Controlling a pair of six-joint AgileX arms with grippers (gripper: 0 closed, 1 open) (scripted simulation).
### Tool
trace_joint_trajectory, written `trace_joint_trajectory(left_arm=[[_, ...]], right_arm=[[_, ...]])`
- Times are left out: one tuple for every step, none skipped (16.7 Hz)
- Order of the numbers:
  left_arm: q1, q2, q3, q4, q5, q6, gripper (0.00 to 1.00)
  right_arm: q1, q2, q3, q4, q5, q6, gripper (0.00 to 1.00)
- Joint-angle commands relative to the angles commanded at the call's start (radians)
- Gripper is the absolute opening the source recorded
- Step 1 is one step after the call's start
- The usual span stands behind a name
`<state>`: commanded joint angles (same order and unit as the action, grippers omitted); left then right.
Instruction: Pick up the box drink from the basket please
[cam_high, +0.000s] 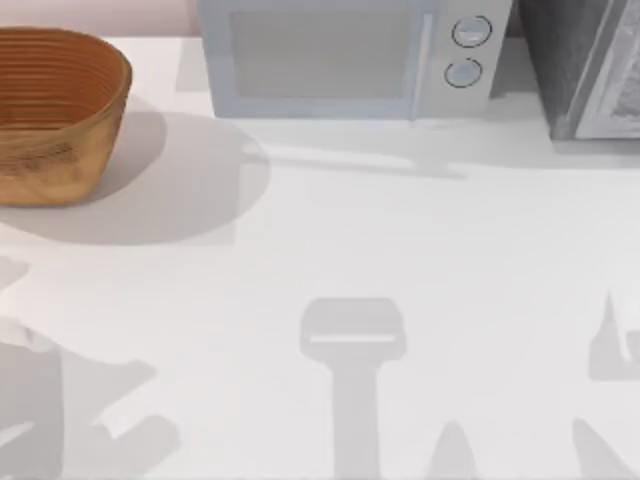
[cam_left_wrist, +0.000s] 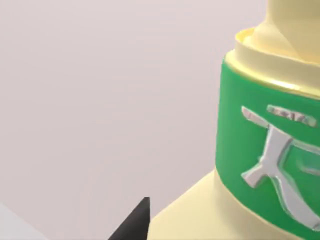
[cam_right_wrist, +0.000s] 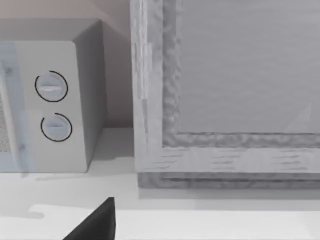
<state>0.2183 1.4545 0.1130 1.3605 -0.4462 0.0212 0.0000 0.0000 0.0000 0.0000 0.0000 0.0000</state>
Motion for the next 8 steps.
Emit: trace_joint_trajectory(left_arm=[[0.0, 0.0, 0.0, 0.0, 0.0, 0.0, 0.15], [0.0, 0.0, 0.0, 0.0, 0.0, 0.0, 0.23], [0.0, 0.0, 0.0, 0.0, 0.0, 0.0, 0.3], [0.0, 0.0, 0.0, 0.0, 0.0, 0.0, 0.38], [0.0, 0.0, 0.0, 0.0, 0.0, 0.0, 0.45], [0.0, 0.0, 0.0, 0.0, 0.0, 0.0, 0.53], [0.0, 0.0, 0.0, 0.0, 0.0, 0.0, 0.6], [0.0, 0.0, 0.0, 0.0, 0.0, 0.0, 0.68]], right_arm=[[0.0, 0.0, 0.0, 0.0, 0.0, 0.0, 1.0], [0.0, 0.0, 0.0, 0.0, 0.0, 0.0, 1.0], [0.0, 0.0, 0.0, 0.0, 0.0, 0.0, 1.0], [0.0, 0.0, 0.0, 0.0, 0.0, 0.0, 1.0], [0.0, 0.0, 0.0, 0.0, 0.0, 0.0, 1.0], [0.0, 0.0, 0.0, 0.0, 0.0, 0.0, 1.0], [0.0, 0.0, 0.0, 0.0, 0.0, 0.0, 1.0], [0.0, 0.0, 0.0, 0.0, 0.0, 0.0, 1.0]])
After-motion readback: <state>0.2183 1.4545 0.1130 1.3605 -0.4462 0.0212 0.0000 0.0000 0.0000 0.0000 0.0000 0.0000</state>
